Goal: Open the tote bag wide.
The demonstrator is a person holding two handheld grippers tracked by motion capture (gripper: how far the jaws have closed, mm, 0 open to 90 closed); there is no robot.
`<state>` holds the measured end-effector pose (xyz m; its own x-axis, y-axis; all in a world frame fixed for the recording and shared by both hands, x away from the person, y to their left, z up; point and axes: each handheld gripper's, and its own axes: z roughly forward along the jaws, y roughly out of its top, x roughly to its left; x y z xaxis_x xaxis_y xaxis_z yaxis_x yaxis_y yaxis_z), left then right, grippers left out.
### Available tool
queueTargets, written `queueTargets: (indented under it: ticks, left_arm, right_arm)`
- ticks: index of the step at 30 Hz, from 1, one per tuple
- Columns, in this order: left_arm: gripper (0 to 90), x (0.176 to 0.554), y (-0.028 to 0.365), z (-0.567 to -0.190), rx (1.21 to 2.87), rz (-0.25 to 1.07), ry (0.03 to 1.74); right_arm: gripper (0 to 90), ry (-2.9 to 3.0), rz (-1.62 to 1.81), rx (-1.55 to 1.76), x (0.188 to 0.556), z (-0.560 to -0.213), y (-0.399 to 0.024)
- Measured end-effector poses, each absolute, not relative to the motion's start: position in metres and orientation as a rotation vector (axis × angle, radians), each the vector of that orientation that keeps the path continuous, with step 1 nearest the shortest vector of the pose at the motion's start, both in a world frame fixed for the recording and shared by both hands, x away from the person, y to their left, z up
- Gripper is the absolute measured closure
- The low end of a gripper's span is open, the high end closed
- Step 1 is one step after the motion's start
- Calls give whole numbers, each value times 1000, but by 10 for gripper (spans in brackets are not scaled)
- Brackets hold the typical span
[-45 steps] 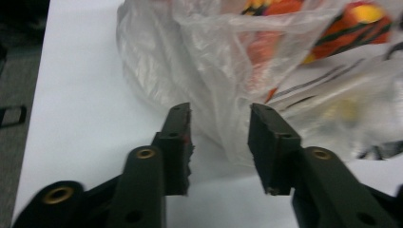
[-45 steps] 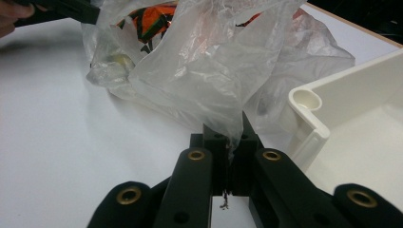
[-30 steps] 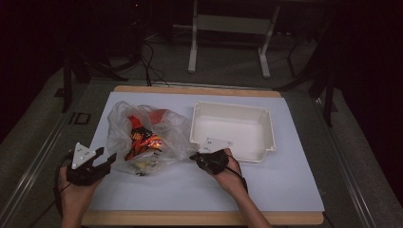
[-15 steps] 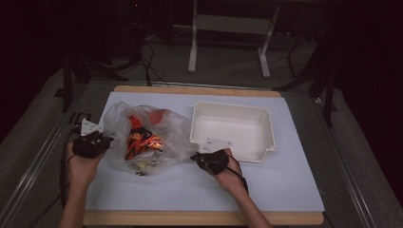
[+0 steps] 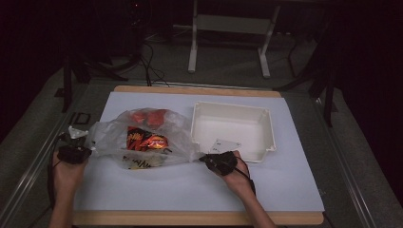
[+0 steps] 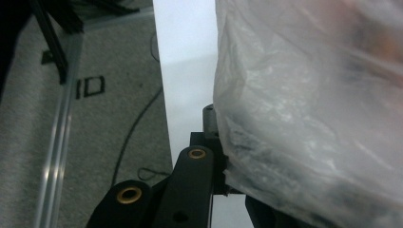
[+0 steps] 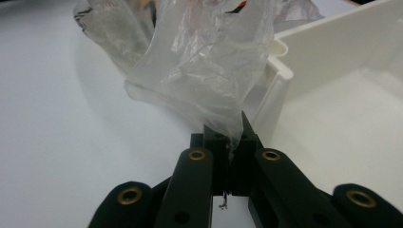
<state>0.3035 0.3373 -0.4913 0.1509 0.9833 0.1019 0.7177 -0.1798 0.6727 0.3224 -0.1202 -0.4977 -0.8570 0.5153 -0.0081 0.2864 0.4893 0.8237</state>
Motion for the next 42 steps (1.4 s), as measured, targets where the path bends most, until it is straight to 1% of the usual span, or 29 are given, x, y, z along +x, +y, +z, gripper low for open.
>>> queueTargets:
  ticks: [4,6,7,8,11,12,13,14,15,16,17,18,19,22,26,32,37,42]
  left_arm:
    - [900,303,335,-500,1975,737,1648]
    - [898,301,333,-504,1978,725,1635]
    - [865,301,333,-504,1978,725,1635]
    - [800,296,332,-505,1975,708,1588]
    - [698,289,332,-504,1959,695,1544]
    - [654,282,334,-503,1936,684,1518]
    - [636,282,334,-503,1936,684,1518]
    - [625,279,335,-502,1932,686,1508]
    - [625,277,335,-501,1931,689,1501]
    - [600,273,335,-500,1934,693,1481]
    - [594,273,335,-500,1934,693,1481]
    - [588,269,334,-498,1940,705,1466]
    - [583,269,334,-498,1940,705,1466]
    - [578,261,334,-494,1932,712,1444]
    - [571,249,334,-492,1915,717,1430]
    - [571,236,330,-490,1915,711,1396]
    - [571,227,319,-489,1933,707,1359]
    - [571,215,308,-494,1944,692,1324]
  right_arm:
    - [893,2486,1287,675,321,-499,-118]
    - [893,2491,1269,668,320,-500,-117]
    - [893,2491,1269,668,320,-500,-117]
    - [891,2500,1262,664,320,-500,-117]
    - [887,2502,1272,652,320,-500,-118]
    - [840,2502,1280,651,319,-499,-119]
    - [840,2502,1280,651,319,-499,-119]
    - [791,2502,1288,651,319,-499,-120]
    - [791,2502,1288,651,319,-499,-120]
    - [731,2503,1294,644,319,-498,-120]
    - [731,2503,1294,644,319,-498,-120]
    - [654,2508,1298,636,318,-497,-121]
    - [654,2508,1298,636,318,-497,-121]
    - [553,2508,1304,626,315,-495,-124]
    - [474,2488,1309,629,312,-491,-130]
    - [384,2470,1341,614,309,-481,-134]
    - [306,2456,1379,600,309,-474,-128]
    - [282,2440,1404,580,307,-467,-117]
